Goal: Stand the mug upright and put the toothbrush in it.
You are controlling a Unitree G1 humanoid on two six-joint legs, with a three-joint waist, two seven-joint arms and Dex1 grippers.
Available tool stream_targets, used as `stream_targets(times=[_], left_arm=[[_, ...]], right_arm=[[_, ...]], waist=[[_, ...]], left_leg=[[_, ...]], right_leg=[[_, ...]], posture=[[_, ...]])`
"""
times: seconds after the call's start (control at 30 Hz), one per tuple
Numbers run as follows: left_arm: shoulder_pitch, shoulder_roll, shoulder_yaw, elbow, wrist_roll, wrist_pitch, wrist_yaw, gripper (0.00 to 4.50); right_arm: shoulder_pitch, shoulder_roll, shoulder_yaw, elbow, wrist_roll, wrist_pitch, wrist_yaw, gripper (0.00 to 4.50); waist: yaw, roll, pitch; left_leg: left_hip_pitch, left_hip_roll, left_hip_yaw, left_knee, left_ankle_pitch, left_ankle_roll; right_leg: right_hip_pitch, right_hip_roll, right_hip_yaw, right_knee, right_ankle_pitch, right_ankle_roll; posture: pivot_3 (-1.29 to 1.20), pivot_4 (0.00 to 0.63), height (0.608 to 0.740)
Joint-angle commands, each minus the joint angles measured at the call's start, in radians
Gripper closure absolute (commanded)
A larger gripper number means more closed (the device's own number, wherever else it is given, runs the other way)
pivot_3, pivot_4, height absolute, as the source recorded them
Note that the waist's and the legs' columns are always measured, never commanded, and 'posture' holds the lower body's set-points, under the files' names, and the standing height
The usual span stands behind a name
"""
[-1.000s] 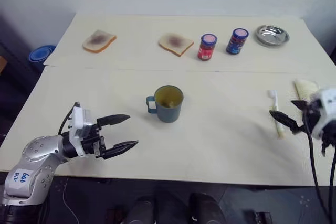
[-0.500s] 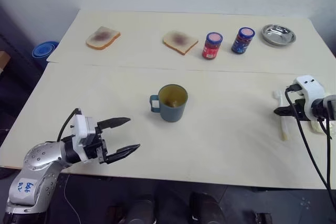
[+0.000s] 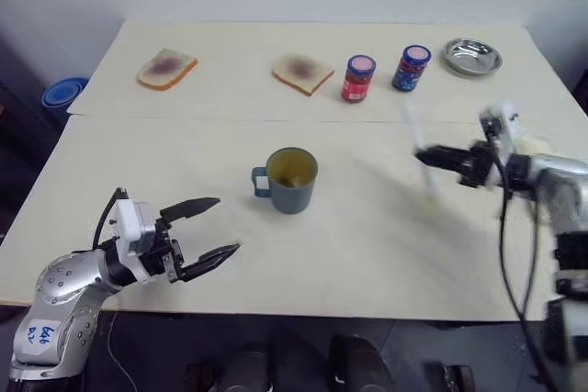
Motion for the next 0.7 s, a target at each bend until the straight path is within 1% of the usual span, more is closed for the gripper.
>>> stream_targets(times=[0.03,0.07,0.1,0.13,0.2,0.27,0.33,0.37,0.43,0.53,0.6,0.63,0.7], left_arm=[[0.002,-0.010,0.025,-0.036,-0.040,0.028,0.029,0.00],[0.000,-0.014,0.018,-0.035,-0.035,0.029,0.035,0.00],[-0.003,-0.017,0.010,-0.035,-0.030,0.030,0.040,0.00],[-0.004,-0.019,0.005,-0.036,-0.025,0.030,0.042,0.00],[-0.010,-0.023,-0.002,-0.036,-0.020,0.032,0.045,0.00],[-0.013,-0.024,-0.006,-0.033,-0.015,0.030,0.046,0.00],[-0.016,-0.021,-0.010,-0.030,-0.009,0.027,0.044,0.00],[-0.017,-0.021,-0.006,-0.029,-0.015,0.028,0.043,0.00],[-0.019,-0.021,0.008,-0.029,-0.033,0.041,0.053,0.00],[-0.011,-0.011,0.022,-0.024,-0.026,0.037,0.049,0.00],[0.002,-0.002,0.035,-0.018,-0.008,0.023,0.044,0.00],[0.007,0.006,0.041,-0.011,0.011,0.010,0.041,0.00],[0.022,0.015,0.059,0.014,0.071,-0.048,0.037,0.00]], right_arm=[[-0.014,0.174,-0.019,-0.212,0.100,-0.117,-0.109,4.44],[-0.020,0.233,-0.001,-0.231,0.095,-0.157,-0.136,4.44],[-0.022,0.271,0.022,-0.243,0.093,-0.165,-0.152,4.44],[-0.019,0.298,0.049,-0.241,0.064,-0.214,-0.140,4.44],[-0.012,0.337,0.102,-0.196,0.000,-0.320,-0.111,4.44],[-0.017,0.374,0.127,-0.120,-0.053,-0.412,-0.122,4.44],[-0.022,0.390,0.140,-0.039,-0.098,-0.493,-0.125,4.44],[-0.015,0.389,0.149,-0.006,-0.112,-0.528,-0.102,4.44],[-0.007,0.384,0.159,0.033,-0.117,-0.574,-0.060,3.72],[0.001,0.364,0.160,0.046,-0.112,-0.604,-0.022,2.79],[0.021,0.318,0.142,0.036,-0.109,-0.608,0.006,1.98],[0.032,0.289,0.131,0.034,-0.110,-0.610,0.018,1.71],[0.067,0.206,0.098,0.044,-0.121,-0.637,0.053,0.99]], waist=[[0.002,0.000,0.000],[0.004,0.000,0.000],[0.007,-0.001,0.000],[0.009,-0.001,0.000],[0.010,-0.002,-0.001],[0.005,-0.002,-0.001],[0.000,-0.002,-0.001],[-0.001,-0.002,-0.001],[-0.006,-0.002,-0.001],[-0.015,-0.002,-0.001],[-0.020,-0.002,-0.001],[-0.020,-0.002,-0.001],[-0.020,-0.002,-0.001]], left_leg=[[0.000,-0.001,-0.002,0.000,0.000,0.000],[0.000,-0.002,-0.002,0.001,0.000,0.000],[0.000,-0.002,-0.004,0.001,0.000,0.000],[-0.001,-0.003,-0.005,0.002,0.000,0.000],[-0.002,-0.005,-0.007,0.003,0.000,0.001],[-0.002,-0.006,-0.008,0.003,0.000,0.001],[-0.001,-0.006,-0.007,0.003,0.000,0.001],[-0.001,-0.005,-0.006,0.003,0.000,0.001],[-0.001,-0.004,-0.006,0.003,0.000,0.001],[-0.001,-0.004,-0.006,0.002,0.000,0.001],[-0.001,-0.004,-0.006,0.003,0.000,0.001],[-0.001,-0.004,-0.006,0.003,0.000,0.001],[-0.001,-0.004,-0.007,0.003,0.000,0.001]], right_leg=[[0.000,0.000,0.000,0.001,0.000,0.000],[0.000,-0.001,0.001,0.002,0.000,0.000],[0.000,-0.001,0.001,0.003,0.000,0.000],[0.000,-0.002,0.001,0.003,0.000,0.000],[0.000,-0.002,0.002,0.004,0.000,0.000],[0.000,-0.002,0.002,0.004,0.000,0.000],[0.000,-0.001,0.002,0.004,0.000,-0.001],[0.000,-0.001,0.002,0.004,0.000,-0.001],[0.000,0.000,0.002,0.005,0.000,-0.001],[0.000,0.000,0.002,0.005,-0.001,-0.001],[0.000,0.000,0.002,0.005,-0.001,-0.001],[0.000,0.000,0.002,0.005,-0.001,-0.001],[0.000,-0.001,0.002,0.005,-0.001,-0.001]], posture=[[0.00,0.150,0.740],[0.00,0.150,0.740],[0.00,0.150,0.740],[0.00,0.150,0.740],[0.00,0.150,0.740],[0.00,0.150,0.740],[0.00,0.150,0.740],[0.00,0.150,0.740],[0.00,0.150,0.740],[0.00,0.150,0.740],[0.00,0.150,0.740],[0.00,0.150,0.740],[0.00,0.150,0.740]])
